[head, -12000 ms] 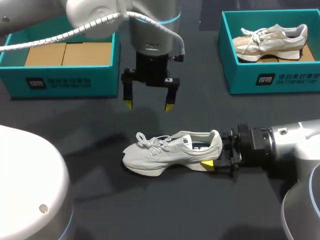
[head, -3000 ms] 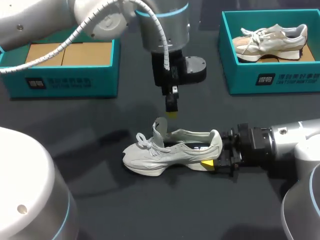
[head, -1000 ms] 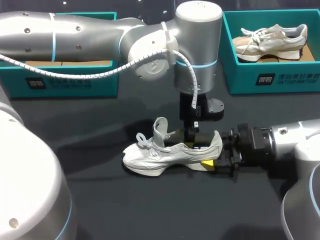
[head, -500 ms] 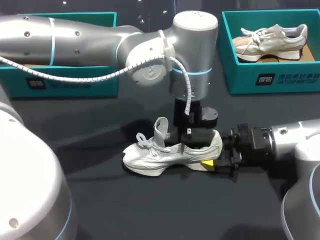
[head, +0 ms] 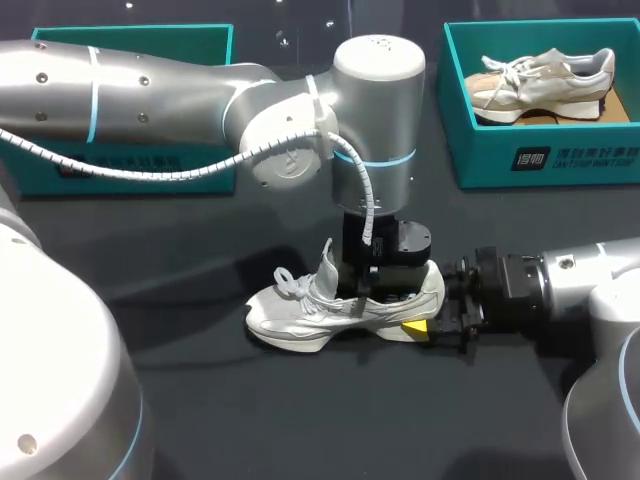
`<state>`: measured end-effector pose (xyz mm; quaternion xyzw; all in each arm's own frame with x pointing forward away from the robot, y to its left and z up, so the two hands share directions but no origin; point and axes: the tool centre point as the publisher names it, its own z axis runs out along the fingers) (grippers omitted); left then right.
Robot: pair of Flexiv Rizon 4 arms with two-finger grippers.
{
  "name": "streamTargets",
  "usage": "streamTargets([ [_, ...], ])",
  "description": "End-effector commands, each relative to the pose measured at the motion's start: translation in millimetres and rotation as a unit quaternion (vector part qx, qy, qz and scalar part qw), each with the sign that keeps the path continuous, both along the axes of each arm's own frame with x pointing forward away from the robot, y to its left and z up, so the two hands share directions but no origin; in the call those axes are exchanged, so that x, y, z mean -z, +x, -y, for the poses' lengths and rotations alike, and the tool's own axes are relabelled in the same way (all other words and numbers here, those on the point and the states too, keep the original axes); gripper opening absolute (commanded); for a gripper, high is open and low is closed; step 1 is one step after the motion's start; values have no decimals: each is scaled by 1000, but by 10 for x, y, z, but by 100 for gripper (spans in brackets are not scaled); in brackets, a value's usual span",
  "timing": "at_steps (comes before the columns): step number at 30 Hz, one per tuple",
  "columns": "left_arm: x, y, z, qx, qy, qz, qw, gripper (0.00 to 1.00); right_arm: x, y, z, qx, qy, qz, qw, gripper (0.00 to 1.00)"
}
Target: Take the shoe out of the shoebox, open the shoe tongue, remove and reinsert the insole, then place the shoe into the shoebox
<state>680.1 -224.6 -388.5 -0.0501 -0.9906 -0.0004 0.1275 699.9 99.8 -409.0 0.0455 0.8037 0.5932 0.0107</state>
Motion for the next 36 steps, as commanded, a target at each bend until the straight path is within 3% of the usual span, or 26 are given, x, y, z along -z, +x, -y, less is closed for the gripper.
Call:
streamTargets([
  [1, 80, -63, 15, -1, -3, 18, 1000, 36, 1, 4, 6, 0, -1, 0, 1000, 0],
  [12, 281, 41, 41, 0, -16, 99, 995, 42, 1, 4, 6, 0, -1, 0, 1000, 0],
  [16, 362, 152, 67, -11, -5, 118, 993, 32, 1, 4, 6, 0, -1, 0, 1000, 0],
  [23, 387, 305, 48, -26, 1, 126, 992, 2, 1, 4, 6, 0, -1, 0, 1000, 0],
  [36, 206, 346, -157, -63, -51, 82, 993, 0, 1, 4, 6, 0, -1, 0, 1000, 0],
])
